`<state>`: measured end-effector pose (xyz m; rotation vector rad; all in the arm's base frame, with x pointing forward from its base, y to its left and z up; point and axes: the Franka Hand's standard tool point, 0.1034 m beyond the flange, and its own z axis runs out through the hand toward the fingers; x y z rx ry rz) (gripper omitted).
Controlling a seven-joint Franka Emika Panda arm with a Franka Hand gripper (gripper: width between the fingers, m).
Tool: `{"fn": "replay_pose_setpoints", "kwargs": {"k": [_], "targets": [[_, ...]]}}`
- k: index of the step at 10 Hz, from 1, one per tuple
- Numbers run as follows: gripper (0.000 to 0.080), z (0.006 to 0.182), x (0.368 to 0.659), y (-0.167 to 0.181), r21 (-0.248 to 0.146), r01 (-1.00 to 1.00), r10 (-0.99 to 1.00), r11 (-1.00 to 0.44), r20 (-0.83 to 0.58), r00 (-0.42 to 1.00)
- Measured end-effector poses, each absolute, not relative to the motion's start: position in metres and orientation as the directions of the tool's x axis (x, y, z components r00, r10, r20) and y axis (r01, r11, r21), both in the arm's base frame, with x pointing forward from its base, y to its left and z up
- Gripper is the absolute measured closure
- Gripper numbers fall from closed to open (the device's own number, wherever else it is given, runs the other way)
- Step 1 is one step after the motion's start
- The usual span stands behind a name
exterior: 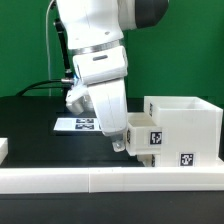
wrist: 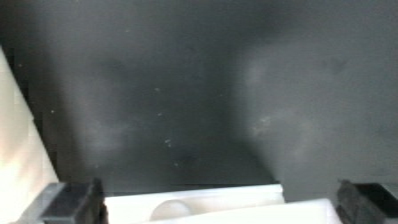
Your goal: Assemble drawer
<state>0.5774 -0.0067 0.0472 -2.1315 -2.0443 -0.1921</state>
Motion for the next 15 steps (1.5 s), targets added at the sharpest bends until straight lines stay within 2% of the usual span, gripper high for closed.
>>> {"fn": "replay_pose_setpoints", "kwargs": {"k": [3, 6, 9, 12, 15], "targets": [[0.0150, 0.046, 0.576, -0.008, -0.049, 0.997, 0.974, -0.061, 0.217, 0.070], [0.0150, 0.056, 0.577, -0.003, -0.019, 0.996, 0.975, -0.087, 0.204, 0.090], [0.0150, 0.055, 0.577, -0.001, -0.027, 0.987, 0.966, -0.158, 0.201, 0.160], [0.0150, 0.053, 0.576, -0.003, -0.030, 0.987, 0.966, -0.160, 0.201, 0.163], [0.0150, 0.051, 0.573, -0.020, -0.017, 0.995, 0.974, -0.100, 0.201, 0.101]]}}
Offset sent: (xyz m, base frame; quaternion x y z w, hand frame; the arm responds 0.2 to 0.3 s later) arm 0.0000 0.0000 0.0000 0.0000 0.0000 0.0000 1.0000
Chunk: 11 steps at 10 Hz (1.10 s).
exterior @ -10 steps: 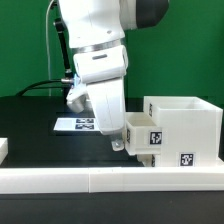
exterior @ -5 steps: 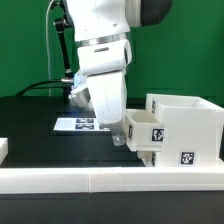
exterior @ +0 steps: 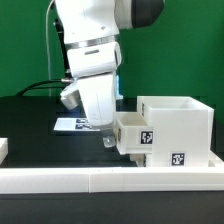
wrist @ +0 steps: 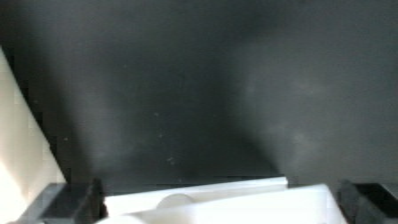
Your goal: Assemble drawer
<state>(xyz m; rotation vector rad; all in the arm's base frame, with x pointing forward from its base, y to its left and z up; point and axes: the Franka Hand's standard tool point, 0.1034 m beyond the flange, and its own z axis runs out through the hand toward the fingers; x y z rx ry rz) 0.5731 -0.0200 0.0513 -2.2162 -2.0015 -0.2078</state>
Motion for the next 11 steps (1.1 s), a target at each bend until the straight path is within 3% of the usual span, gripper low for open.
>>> {"fn": "replay_pose_setpoints", "kwargs": {"k": [7, 10, 11], "targets": [[0.0150, 0.049, 0.579, -0.023, -0.036, 0.999, 0.981, -0.032, 0.192, 0.038], [0.0150, 0.041, 0.575, -0.037, -0.007, 0.992, 0.972, 0.126, 0.202, -0.122], [0.0150, 0.037, 0.570, -0.042, -0.015, 0.993, 0.972, 0.119, 0.205, -0.114]]}}
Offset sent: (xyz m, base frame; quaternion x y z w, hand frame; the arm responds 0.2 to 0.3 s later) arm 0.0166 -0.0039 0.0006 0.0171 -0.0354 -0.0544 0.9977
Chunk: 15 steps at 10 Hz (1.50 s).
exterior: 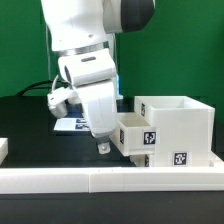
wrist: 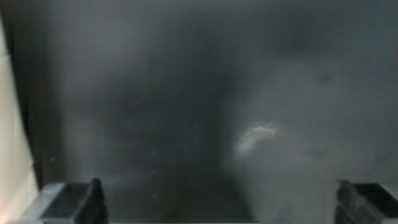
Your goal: Assemble drawer
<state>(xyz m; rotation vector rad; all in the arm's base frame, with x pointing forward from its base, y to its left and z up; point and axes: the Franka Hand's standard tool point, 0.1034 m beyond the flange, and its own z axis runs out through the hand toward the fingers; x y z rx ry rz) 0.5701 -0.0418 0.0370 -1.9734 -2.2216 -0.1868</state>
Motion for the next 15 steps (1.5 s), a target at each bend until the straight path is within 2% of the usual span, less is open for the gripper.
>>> {"fn": "replay_pose_setpoints", "kwargs": {"k": [2, 3, 5, 7, 11, 15], "targets": [[0.0150, 0.029, 0.559, -0.052, -0.034, 0.993, 0.973, 0.110, 0.209, -0.101], [0.0150, 0.033, 0.563, -0.051, -0.033, 0.995, 0.975, 0.089, 0.207, -0.080], [0.0150, 0.048, 0.586, -0.042, -0.004, 0.998, 0.979, 0.056, 0.197, -0.054], [0.0150, 0.055, 0.594, -0.038, 0.002, 1.000, 0.980, 0.028, 0.195, -0.028], [0.0150, 0.060, 0.598, -0.002, -0.004, 1.000, 0.978, -0.012, 0.208, 0.013], [0.0150, 0.056, 0.596, 0.013, -0.014, 1.000, 0.977, -0.020, 0.211, 0.023]]}}
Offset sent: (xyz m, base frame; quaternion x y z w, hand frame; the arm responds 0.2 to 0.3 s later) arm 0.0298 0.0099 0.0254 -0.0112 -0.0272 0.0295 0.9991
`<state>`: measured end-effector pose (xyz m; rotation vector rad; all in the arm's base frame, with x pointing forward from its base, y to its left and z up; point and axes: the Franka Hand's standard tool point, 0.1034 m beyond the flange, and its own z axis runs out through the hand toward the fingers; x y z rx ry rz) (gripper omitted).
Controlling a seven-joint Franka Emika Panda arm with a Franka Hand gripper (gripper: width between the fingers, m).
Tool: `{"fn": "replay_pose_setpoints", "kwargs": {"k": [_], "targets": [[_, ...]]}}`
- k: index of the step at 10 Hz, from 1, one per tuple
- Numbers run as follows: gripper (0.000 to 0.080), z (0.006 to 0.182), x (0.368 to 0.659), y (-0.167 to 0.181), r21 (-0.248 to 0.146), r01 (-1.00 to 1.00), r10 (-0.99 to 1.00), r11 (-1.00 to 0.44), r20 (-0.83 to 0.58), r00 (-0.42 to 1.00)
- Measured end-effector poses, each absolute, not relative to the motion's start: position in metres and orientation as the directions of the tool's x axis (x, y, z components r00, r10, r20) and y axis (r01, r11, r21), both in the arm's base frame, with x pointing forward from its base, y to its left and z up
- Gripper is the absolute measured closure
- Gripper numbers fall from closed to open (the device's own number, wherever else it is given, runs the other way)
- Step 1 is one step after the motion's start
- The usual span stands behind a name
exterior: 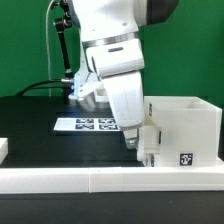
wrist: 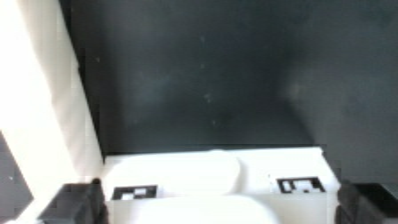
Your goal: Assemble drawer
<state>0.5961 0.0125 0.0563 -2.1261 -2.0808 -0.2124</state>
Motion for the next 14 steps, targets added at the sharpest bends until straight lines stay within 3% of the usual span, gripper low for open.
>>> {"fn": "replay_pose_setpoints", "kwargs": {"k": [7, 11, 14], "targets": [[0.0150, 0.057, 0.597, 0.033, -0.039, 0.999, 0.977, -0.015, 0.213, 0.023], [0.0150, 0.060, 0.598, -0.005, -0.038, 0.998, 0.979, -0.041, 0.197, 0.048], [0.0150, 0.058, 0.598, -0.005, -0.038, 0.998, 0.979, -0.045, 0.197, 0.051]]}}
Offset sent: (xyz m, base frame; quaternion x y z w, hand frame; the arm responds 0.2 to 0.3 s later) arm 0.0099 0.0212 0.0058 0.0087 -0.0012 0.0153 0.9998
